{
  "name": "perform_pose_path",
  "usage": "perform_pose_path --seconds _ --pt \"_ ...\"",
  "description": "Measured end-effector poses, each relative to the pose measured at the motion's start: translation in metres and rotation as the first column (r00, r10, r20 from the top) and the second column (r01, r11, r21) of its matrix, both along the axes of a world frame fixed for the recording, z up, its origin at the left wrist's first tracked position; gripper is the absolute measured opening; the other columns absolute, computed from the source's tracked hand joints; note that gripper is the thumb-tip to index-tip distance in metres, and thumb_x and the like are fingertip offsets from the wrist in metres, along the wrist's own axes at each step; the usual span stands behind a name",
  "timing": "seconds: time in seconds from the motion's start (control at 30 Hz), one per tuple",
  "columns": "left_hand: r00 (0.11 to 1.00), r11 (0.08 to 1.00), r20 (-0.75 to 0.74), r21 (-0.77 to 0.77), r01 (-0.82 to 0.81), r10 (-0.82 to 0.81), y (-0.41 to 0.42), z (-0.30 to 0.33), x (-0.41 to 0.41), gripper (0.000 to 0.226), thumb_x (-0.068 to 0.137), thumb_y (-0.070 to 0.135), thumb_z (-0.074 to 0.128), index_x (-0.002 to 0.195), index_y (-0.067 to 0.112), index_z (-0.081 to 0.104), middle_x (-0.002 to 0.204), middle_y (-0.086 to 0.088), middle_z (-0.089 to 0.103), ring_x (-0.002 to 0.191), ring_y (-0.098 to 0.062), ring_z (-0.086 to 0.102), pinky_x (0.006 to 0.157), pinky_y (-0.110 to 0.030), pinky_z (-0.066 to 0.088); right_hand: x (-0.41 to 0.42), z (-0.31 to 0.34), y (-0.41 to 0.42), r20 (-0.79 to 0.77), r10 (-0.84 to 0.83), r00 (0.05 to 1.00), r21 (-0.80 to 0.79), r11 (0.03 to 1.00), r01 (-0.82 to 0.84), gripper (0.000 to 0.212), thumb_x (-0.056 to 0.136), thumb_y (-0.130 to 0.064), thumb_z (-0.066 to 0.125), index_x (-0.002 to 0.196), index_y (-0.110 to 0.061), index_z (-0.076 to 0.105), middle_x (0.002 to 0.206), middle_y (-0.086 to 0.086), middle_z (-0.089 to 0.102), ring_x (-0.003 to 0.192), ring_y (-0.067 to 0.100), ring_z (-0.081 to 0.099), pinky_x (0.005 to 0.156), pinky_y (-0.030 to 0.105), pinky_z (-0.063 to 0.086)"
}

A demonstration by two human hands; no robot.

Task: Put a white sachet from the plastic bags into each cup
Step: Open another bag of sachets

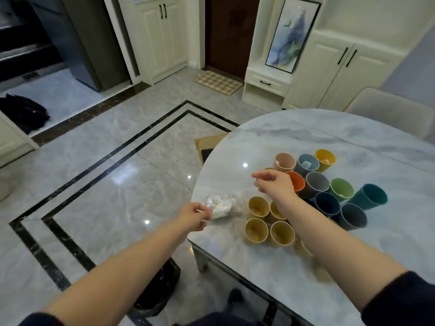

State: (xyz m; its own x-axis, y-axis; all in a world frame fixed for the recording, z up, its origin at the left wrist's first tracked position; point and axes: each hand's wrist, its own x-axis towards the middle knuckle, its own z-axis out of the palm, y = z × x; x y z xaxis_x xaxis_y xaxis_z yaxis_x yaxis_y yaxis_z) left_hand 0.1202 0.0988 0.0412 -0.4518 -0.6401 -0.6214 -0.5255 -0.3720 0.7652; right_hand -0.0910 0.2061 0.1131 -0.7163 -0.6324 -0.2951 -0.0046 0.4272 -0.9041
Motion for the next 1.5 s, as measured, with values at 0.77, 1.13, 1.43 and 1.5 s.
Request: perform_pose_path --seconds 0.77,1.13,1.43,1.5 --pt "0.597 0.510 0.595 -0.335 0.792 -0.537 -0.042 -0.055 -0.128 0.099 0.071 0.050 0.084 0.153 0.025 0.033 0.168 -0.008 0.017 0.149 -0.029 0.032 0.116 -0.040 0.036 -0.075 -0.036 -0.024 0.176 -0.237 0.955 0.203 0.958 0.200 0.022 0.098 -0.006 0.054 0.091 -0.007 0.075 0.075 0.006 0.065 0.071 0.018 0.060 0.076 0.029 0.057" --pt "0.468 0.383 0.579 -0.272 0.883 -0.668 -0.056 -0.087 -0.148 0.108 0.073 0.048 0.078 0.159 0.027 0.017 0.146 -0.006 0.051 0.132 -0.028 0.053 0.107 -0.040 0.046 -0.080 -0.051 -0.031 0.193 -0.286 0.939 0.280 0.933 0.226 0.017 0.094 -0.013 0.061 0.098 -0.005 0.075 0.084 0.008 0.068 0.076 0.018 0.064 0.079 0.032 0.059" --pt "0.826 0.684 0.229 -0.471 0.557 -0.515 -0.057 -0.067 -0.124 0.072 0.080 0.012 0.077 0.144 0.026 0.048 0.114 0.003 0.060 0.102 -0.010 0.059 0.088 -0.020 0.050 -0.082 -0.049 -0.045 0.255 0.166 0.952 0.375 0.891 -0.256 0.029 0.094 -0.026 0.065 0.119 -0.011 0.066 0.105 0.010 0.072 0.091 0.020 0.073 0.080 0.030 0.061" --pt "0.861 0.716 0.168 -0.491 0.496 -0.481 -0.055 -0.064 -0.122 0.073 0.079 0.008 0.077 0.144 0.026 0.049 0.114 0.004 0.061 0.104 -0.009 0.059 0.094 -0.024 0.053 -0.080 -0.052 -0.050 0.245 0.262 0.933 0.438 0.829 -0.348 0.039 0.090 -0.039 0.068 0.118 -0.012 0.065 0.105 0.009 0.073 0.091 0.021 0.073 0.082 0.031 0.061"
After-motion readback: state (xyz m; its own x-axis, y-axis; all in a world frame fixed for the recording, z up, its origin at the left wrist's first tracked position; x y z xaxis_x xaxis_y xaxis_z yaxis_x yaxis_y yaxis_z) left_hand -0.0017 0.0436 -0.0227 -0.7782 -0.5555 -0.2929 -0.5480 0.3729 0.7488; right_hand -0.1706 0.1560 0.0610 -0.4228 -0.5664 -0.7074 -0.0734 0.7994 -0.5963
